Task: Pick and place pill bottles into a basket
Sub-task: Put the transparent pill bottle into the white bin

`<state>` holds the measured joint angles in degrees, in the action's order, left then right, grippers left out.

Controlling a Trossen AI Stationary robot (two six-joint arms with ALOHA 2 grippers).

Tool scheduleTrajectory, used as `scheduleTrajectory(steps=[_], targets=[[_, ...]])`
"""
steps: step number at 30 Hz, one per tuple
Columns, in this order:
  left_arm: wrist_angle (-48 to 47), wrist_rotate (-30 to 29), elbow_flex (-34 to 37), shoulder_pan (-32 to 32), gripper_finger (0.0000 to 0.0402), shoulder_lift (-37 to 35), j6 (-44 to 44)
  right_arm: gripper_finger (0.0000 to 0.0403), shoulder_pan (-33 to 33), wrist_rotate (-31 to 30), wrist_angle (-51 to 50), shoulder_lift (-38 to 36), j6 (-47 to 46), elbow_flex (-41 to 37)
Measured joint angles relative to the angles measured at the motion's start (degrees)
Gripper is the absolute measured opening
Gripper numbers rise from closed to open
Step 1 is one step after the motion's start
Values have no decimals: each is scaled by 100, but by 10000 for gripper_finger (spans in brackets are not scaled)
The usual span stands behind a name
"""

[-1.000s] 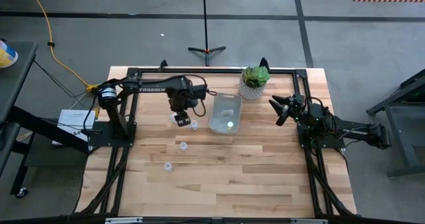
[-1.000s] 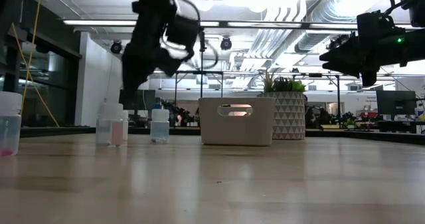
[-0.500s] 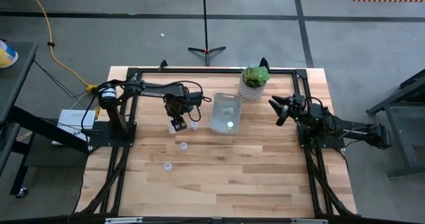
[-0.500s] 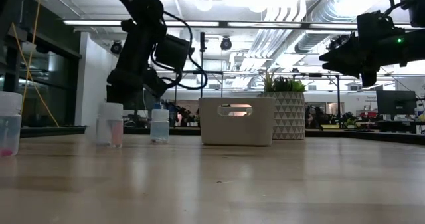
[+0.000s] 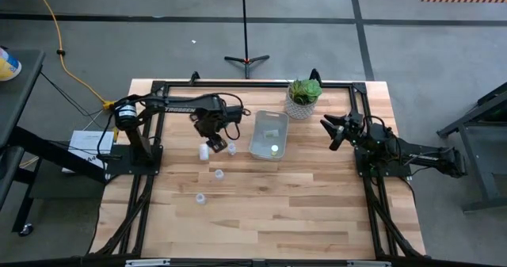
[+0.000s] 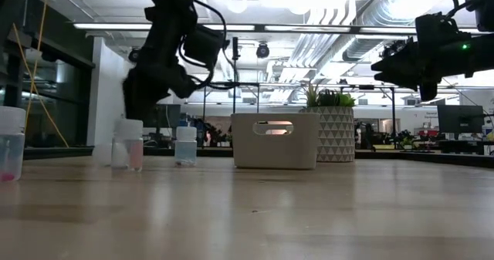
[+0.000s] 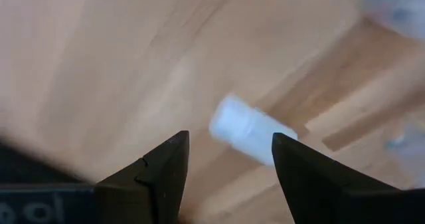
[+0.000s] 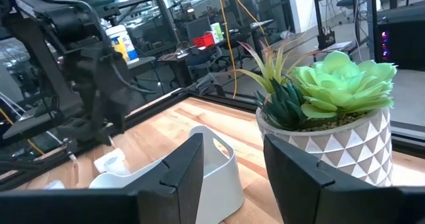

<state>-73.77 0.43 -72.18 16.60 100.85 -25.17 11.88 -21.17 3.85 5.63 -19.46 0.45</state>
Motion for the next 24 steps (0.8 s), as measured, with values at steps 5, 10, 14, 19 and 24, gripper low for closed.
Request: scheduleTrajectory(steps=[5, 10, 14, 19, 24], targets=[[-173, 33, 150, -244, 248, -48, -1817, 149, 0, 11, -3, 4, -197, -1], [224, 112, 418, -547, 248, -47, -2663, 149, 0, 32, -6, 4, -273, -1], [601, 166, 624, -629, 248, -47, -3064, 149, -2, 33, -6, 4, -269, -1], [928, 183, 966, -612, 248, -47, -3430, 149, -1, 72, -7, 3, -264, -1], [1228, 247, 1315, -614, 248, -47, -3681, 149, 0, 184, -18, 4, -262, -1]])
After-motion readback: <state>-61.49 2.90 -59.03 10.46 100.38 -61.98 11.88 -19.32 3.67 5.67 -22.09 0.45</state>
